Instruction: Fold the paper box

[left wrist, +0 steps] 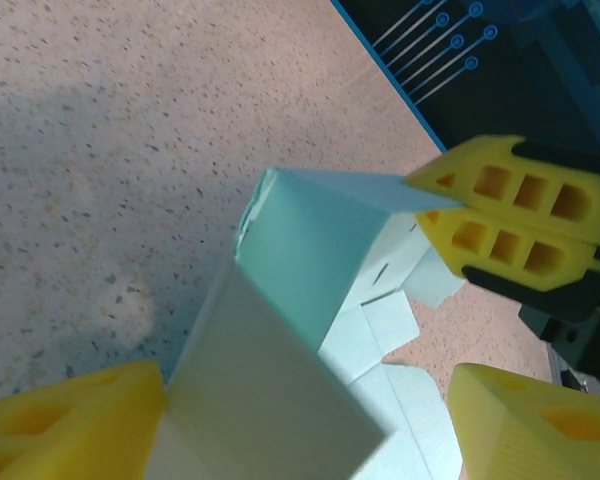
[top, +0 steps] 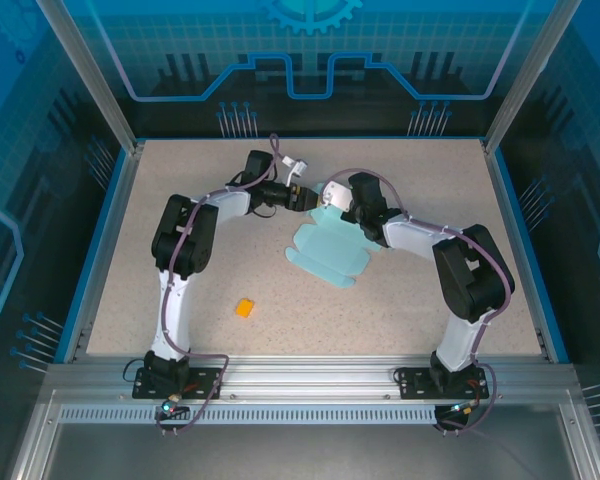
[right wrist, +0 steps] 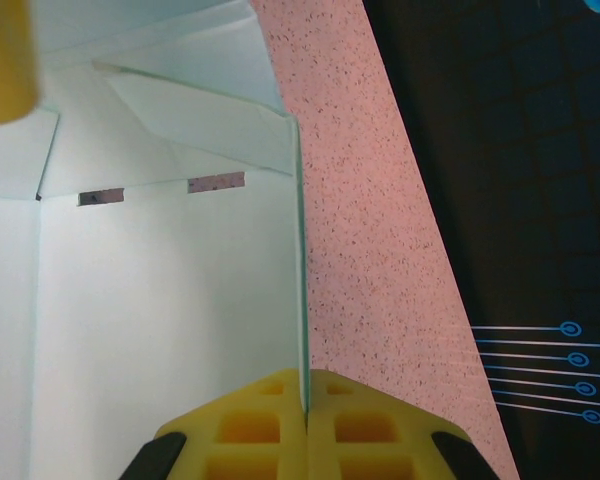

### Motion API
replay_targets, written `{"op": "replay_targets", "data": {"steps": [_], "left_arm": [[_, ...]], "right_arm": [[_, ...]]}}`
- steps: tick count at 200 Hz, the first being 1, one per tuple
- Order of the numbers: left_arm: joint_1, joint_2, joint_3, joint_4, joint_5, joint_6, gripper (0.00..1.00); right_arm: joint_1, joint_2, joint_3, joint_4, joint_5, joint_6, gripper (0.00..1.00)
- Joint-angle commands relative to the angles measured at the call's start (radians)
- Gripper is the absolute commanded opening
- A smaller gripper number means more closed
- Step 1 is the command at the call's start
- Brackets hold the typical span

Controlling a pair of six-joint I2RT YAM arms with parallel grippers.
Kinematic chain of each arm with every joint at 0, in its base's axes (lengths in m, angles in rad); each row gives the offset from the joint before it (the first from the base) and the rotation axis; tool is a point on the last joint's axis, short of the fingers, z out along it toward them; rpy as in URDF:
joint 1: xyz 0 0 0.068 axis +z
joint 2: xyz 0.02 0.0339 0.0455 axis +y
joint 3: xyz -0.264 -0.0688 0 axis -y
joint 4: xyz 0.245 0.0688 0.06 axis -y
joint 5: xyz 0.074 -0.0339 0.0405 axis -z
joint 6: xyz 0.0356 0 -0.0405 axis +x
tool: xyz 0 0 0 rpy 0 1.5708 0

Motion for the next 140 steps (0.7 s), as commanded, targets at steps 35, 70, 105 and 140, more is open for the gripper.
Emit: {"op": "replay_targets", "data": {"steps": [35, 70, 105, 140], "left_arm": [[-0.016, -0.09, -0.083, 0.077, 0.055, 0.041, 0.73], [-0.016, -0.1, -0.108, 0.096, 0.05, 0.063, 0.73], [-0.016, -0.104, -0.112, 0.114, 0.065, 0.07, 0.68], [-0.01, -0.116, -0.124, 0.121, 0.072, 0.067, 0.68]], "right_arm": [[-0.01, -0.037, 0.034, 0.003, -0.016, 0.003, 0.0], [-0.01, -0.043, 0.016, 0.007, -0.032, -0.02, 0.0], [-0.01, -0.047, 0.013, -0.014, -0.051, -0.037, 0.0], [-0.011, -0.044, 0.02, -0.027, -0.048, -0.035, 0.0]]}}
